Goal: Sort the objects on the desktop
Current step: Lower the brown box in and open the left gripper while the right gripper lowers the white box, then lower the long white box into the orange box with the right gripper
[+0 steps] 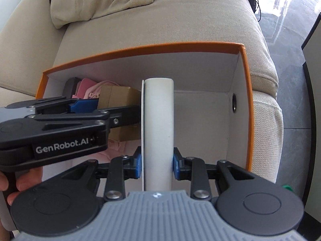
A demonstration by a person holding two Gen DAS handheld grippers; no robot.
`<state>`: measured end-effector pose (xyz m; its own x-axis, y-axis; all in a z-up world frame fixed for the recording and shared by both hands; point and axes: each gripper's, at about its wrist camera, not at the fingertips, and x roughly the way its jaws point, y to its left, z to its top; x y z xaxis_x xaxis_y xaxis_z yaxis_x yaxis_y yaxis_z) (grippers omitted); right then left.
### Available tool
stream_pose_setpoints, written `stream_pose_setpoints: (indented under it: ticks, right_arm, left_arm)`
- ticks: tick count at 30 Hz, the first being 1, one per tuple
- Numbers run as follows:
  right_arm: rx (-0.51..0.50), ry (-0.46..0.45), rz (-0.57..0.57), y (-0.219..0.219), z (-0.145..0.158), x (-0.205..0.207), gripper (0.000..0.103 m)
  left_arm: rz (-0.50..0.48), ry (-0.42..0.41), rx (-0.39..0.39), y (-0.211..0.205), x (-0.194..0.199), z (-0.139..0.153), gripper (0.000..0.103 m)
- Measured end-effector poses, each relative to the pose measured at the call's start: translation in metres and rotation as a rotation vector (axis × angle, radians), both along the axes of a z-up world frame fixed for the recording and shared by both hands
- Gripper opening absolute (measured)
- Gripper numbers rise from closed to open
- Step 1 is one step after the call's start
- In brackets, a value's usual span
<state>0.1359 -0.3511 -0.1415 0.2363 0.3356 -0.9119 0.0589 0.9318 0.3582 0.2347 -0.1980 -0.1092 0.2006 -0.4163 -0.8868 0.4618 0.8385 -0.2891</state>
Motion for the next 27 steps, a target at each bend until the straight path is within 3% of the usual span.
stream_pose_setpoints:
  ticks: [3, 8, 12, 19, 27]
  right_arm:
    - [-0.005, 0.005, -0.021, -0.002, -0.007, 0.004, 0.031]
    - [-0.013, 0.006, -0.050, -0.001, -0.005, 0.005, 0.031]
    - [0.002, 0.034, -0.111, -0.004, -0.001, 0.000, 0.031]
    - [0.045, 0.129, -0.175, 0.001, -0.008, -0.014, 0.031]
    - [0.120, 0.202, -0.363, -0.003, -0.016, -0.018, 0.031]
  left_arm:
    - [-0.005, -0.015, -0.020, 0.002, 0.000, 0.006, 0.062]
    - [-0.001, -0.032, -0.037, 0.013, -0.005, 0.020, 0.062]
    - [-0.021, -0.113, -0.053, 0.033, -0.023, 0.047, 0.062]
    - [-0.078, -0.165, 0.023, 0.062, -0.057, 0.061, 0.042]
    - [-0.030, -0.160, -0.024, 0.092, -0.070, 0.063, 0.042]
